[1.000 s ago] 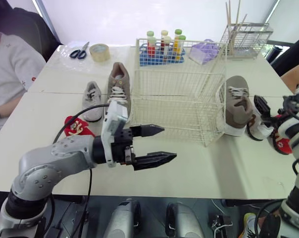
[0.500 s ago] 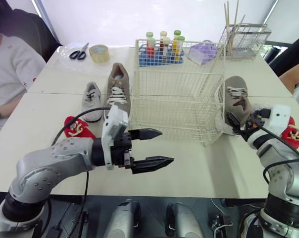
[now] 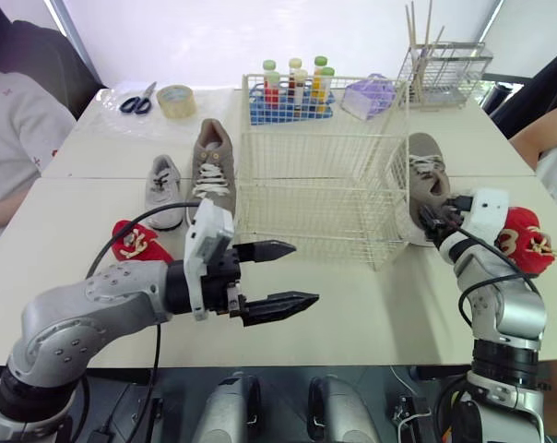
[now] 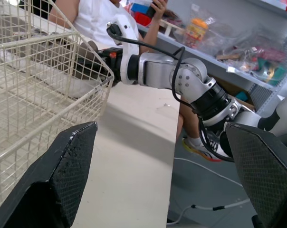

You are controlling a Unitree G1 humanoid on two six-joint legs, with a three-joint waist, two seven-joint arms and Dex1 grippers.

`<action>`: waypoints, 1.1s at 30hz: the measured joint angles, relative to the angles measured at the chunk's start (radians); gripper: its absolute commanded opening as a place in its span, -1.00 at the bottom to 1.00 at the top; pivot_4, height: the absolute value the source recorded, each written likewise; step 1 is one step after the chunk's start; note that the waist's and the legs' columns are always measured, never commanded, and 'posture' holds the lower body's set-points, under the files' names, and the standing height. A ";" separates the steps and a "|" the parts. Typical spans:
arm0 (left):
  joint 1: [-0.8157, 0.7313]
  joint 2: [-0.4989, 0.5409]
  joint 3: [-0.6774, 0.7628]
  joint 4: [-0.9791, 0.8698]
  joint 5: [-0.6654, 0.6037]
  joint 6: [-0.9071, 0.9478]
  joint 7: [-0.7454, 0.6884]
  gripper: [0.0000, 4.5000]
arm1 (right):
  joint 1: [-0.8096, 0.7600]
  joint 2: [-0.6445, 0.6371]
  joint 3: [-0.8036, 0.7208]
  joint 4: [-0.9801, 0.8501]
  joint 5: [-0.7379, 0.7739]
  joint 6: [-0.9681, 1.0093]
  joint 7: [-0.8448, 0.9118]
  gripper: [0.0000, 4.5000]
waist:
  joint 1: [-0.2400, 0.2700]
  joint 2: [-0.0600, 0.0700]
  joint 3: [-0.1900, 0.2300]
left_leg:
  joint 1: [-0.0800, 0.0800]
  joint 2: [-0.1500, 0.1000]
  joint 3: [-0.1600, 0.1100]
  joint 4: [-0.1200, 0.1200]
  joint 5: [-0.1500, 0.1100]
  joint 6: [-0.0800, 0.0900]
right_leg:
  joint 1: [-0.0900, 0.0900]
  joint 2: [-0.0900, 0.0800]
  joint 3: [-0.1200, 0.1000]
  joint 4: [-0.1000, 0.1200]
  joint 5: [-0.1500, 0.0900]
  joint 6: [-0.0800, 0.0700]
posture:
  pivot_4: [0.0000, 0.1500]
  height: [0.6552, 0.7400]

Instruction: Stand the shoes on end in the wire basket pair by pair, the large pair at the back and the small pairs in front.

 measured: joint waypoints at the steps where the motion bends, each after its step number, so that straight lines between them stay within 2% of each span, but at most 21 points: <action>1: 0.000 0.000 0.000 0.000 0.001 0.000 -0.001 1.00 | -0.005 -0.002 0.003 0.001 -0.002 -0.003 -0.004 -0.40 | -0.001 -0.001 -0.001 | 0.002 0.000 0.000 -0.001 0.000 0.000 | 0.002 0.000 0.000 0.000 0.000 0.000 | 1.00 0.93; 3: 0.000 0.000 0.000 0.000 0.003 0.000 -0.004 1.00 | -0.005 -0.002 0.008 0.004 -0.006 -0.003 -0.014 -0.76 | -0.001 -0.002 -0.001 | 0.005 0.001 0.000 -0.001 -0.001 0.001 | 0.006 0.001 0.000 -0.002 -0.001 -0.001 | 1.00 0.93; 10: -0.008 0.013 0.000 0.010 0.020 0.000 -0.036 1.00 | -0.021 0.004 0.009 0.034 -0.023 -0.050 -0.065 -0.76 | 0.000 -0.001 -0.001 | 0.005 0.001 0.000 -0.001 -0.001 0.001 | 0.005 0.000 0.000 -0.003 -0.002 -0.004 | 1.00 0.93; 16: -0.047 0.037 0.003 0.043 0.040 0.000 -0.084 1.00 | -0.174 -0.037 0.006 0.152 -0.058 -0.152 -0.118 -0.76 | 0.001 0.004 0.002 | 0.001 0.000 0.003 -0.002 0.001 -0.002 | 0.000 0.000 0.002 -0.002 0.000 -0.001 | 1.00 0.93; 24: -0.065 0.081 0.094 0.110 0.013 0.001 -0.126 1.00 | -0.574 -0.257 0.019 0.385 -0.100 -0.398 -0.057 -0.76 | -0.004 0.006 0.004 | -0.002 0.001 0.005 -0.003 0.001 -0.003 | -0.005 0.001 0.003 -0.002 0.000 0.000 | 1.00 0.93; 29: -0.073 0.140 0.230 0.165 -0.053 0.003 -0.117 1.00 | -0.909 -0.306 0.105 0.614 -0.097 -0.592 0.158 -0.76 | -0.030 0.007 0.006 | -0.003 0.001 0.006 -0.004 0.001 -0.002 | -0.007 0.001 0.004 -0.001 0.000 0.000 | 1.00 0.93; 33: -0.017 0.219 0.367 0.200 -0.148 0.036 -0.106 1.00 | -1.117 -0.288 0.196 0.761 -0.075 -0.751 0.429 -0.76 | -0.046 0.006 0.006 | -0.003 0.002 0.006 -0.005 0.001 -0.002 | -0.008 0.001 0.004 -0.001 0.000 0.000 | 1.00 0.93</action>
